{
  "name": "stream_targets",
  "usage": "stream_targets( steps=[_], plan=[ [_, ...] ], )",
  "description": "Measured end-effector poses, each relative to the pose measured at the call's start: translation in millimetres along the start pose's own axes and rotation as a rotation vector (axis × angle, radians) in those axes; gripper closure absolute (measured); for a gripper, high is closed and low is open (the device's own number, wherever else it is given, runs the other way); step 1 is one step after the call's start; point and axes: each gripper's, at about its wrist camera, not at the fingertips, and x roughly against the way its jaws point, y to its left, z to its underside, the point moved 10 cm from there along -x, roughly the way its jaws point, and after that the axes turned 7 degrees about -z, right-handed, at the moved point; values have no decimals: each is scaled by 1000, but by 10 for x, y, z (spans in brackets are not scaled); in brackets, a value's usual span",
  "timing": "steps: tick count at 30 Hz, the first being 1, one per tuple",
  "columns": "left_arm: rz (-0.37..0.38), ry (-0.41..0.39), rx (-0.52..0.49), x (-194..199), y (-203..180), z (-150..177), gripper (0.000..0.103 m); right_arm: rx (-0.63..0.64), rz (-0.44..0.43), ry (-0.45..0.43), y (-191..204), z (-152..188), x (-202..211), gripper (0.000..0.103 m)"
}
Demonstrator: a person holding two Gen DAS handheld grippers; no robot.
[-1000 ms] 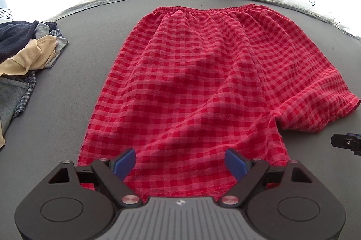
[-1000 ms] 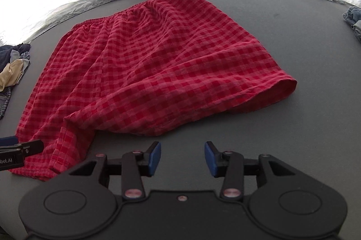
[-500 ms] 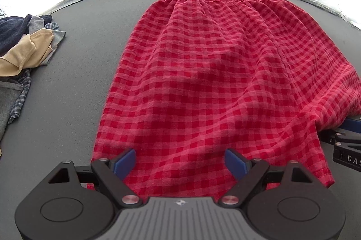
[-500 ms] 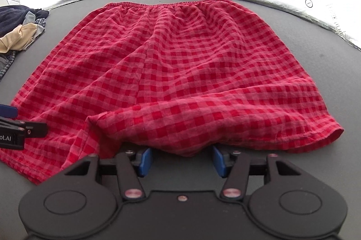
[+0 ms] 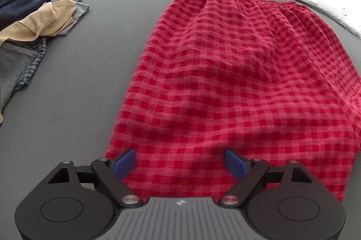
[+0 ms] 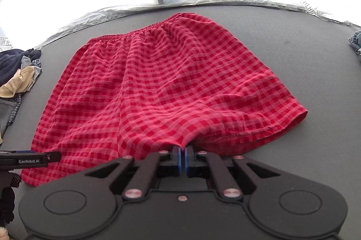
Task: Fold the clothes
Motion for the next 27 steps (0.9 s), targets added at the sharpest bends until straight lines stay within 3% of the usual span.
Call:
stream_targets(
  steps=[5, 10, 13, 17, 23, 27],
  plan=[
    [-51, -1, -15, -18, 131, 14, 17, -102, 47, 56, -200, 140, -75, 91],
    [-61, 15, 10, -43, 262, 54, 16, -85, 137, 61, -301, 232, -86, 91],
    [-58, 24, 28, -56, 297, 61, 15, -98, 80, 57, -293, 238, -102, 87],
    [-65, 22, 22, -64, 279, 56, 14, -41, -26, 92, -113, 287, -193, 67],
    [-64, 19, 17, -66, 254, 74, 13, 46, -33, 68, 77, 260, -391, 63],
    [-58, 24, 29, -76, 266, 83, 12, 125, -13, 18, 150, 206, -534, 53]
  ],
)
